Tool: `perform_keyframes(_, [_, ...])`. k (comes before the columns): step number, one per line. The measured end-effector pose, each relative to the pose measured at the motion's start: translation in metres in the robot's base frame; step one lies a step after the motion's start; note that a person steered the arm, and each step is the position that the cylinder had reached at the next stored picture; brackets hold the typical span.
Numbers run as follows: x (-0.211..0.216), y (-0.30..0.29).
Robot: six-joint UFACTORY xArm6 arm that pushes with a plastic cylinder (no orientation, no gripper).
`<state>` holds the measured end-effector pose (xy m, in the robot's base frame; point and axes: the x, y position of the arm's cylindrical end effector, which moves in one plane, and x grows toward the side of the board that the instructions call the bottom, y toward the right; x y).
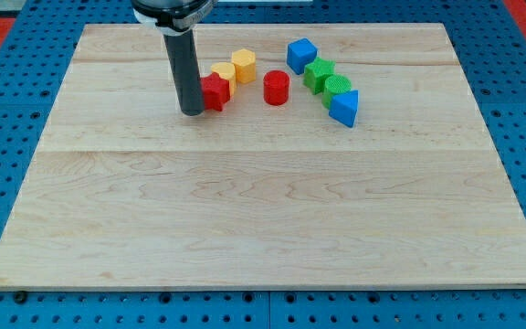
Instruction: Push the red star into the yellow heart
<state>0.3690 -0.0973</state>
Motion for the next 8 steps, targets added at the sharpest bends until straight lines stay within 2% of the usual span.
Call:
perform_keyframes(6, [-0.044, 0.011])
perform_keyframes(8, [-0.044, 0.021])
